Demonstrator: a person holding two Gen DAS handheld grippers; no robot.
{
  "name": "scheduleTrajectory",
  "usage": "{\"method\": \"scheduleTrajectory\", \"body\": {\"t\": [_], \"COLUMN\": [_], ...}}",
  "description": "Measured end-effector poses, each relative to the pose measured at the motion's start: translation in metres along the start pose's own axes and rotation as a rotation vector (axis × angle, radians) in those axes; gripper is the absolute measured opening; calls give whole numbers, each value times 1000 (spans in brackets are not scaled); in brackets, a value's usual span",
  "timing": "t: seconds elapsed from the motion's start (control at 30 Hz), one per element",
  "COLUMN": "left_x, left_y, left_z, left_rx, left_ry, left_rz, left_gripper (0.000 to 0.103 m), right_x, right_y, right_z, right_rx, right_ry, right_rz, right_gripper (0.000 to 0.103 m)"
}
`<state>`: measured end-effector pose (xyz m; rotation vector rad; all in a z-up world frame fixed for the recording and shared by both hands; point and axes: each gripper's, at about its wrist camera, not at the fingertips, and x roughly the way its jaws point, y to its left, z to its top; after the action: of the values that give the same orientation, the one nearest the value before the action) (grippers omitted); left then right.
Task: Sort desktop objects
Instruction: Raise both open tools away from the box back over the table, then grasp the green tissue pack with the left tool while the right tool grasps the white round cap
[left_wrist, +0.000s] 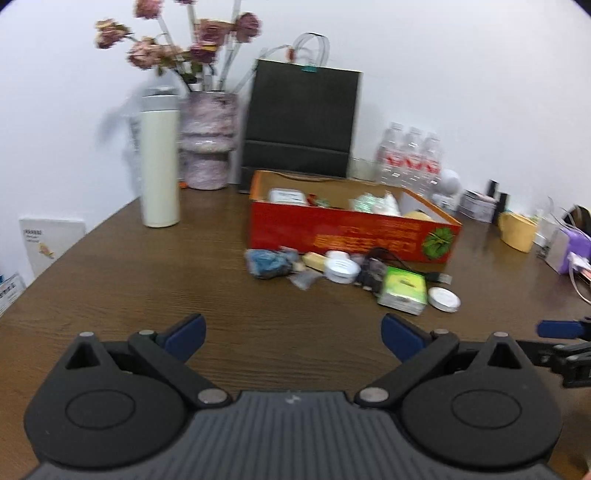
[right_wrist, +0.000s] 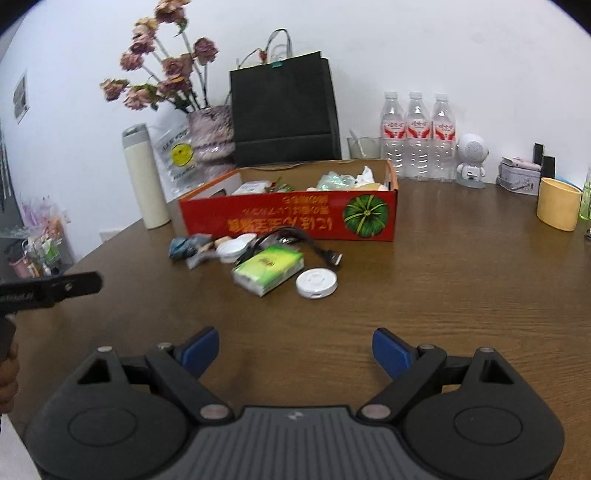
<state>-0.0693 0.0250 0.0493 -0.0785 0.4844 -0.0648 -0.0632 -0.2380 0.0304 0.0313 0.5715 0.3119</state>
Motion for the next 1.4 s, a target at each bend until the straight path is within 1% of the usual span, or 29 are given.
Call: {"method": "scheduleTrajectory", "body": {"t": [0.1,0.13,0.17,0.2,0.23,0.27,0.3,0.4,0.47,0.5,0.53,0.63,0.7,0.73,0.77,0.8,0.83,0.87,0.93,0.97,1.0,1.03,1.13,1.2,1.27,1.33,1.4], "left_x": [8,12,18,25,34,44,52,83,108,118,127,154,163,167,169,170,171,171,172,172,172,172,168,162,152,140,122], "left_y": [-13,-18,-24,-30,-36,-42,-47,-61,-72,-77,-81,-90,-92,-94,-95,-95,-94,-93,-92,-91,-91,-91,-93,-96,-98,-96,-91], "left_z": [-1,-1,1,2,5,9,13,27,35,38,41,45,46,44,43,40,40,41,42,42,43,43,45,43,39,36,32], "left_rx": [10,19,41,65,83,97,110,140,152,153,154,164,178,190,200,205,196,196,197,203,203,196,188,185,175,148,135], "left_ry": [18,22,20,20,24,33,38,57,87,100,116,169,187,199,208,211,218,220,227,229,231,235,246,253,243,234,224], "left_rz": [-55,-85,-118,-133,-132,-124,-132,-210,-266,-275,-276,-266,-260,-251,-250,-251,-255,-256,-262,-262,-261,-266,-264,-272,-272,-275,-282], "left_gripper": [103,103,102,102,97,94,88,84,80,79,75,69,66,62,62,58,56,55,54,54,50,46,42,41,40,40,40], "right_x": [2,5,9,14,20,26,32,52,70,79,86,104,112,115,117,120,122,122,121,120,118,116,110,100,87,74,61], "right_y": [3,2,0,-1,-2,-3,-4,-11,-17,-19,-20,-24,-23,-23,-22,-22,-20,-20,-19,-19,-19,-19,-18,-20,-25,-33,-39], "right_z": [0,1,3,6,8,11,15,27,34,37,39,46,48,50,51,52,51,51,50,49,49,48,47,43,38,31,26], "right_rx": [-20,-24,-28,-36,-47,-62,-76,-66,-48,-43,-42,-50,-69,-79,-83,-89,-108,-100,-105,-113,-119,-130,-129,-111,-74,-18,9], "right_ry": [-4,4,15,31,40,46,45,53,76,88,98,118,122,126,127,127,121,114,105,102,102,102,114,116,105,101,99], "right_rz": [-13,-11,-9,-14,-18,-25,-29,-15,0,1,2,20,18,9,5,-2,-15,-21,-32,-19,-14,-15,-21,-34,-28,-31,-25], "right_gripper": [90,88,86,84,82,78,72,64,60,57,56,56,56,56,56,56,55,54,49,41,38,38,38,38,38,38,38]}}
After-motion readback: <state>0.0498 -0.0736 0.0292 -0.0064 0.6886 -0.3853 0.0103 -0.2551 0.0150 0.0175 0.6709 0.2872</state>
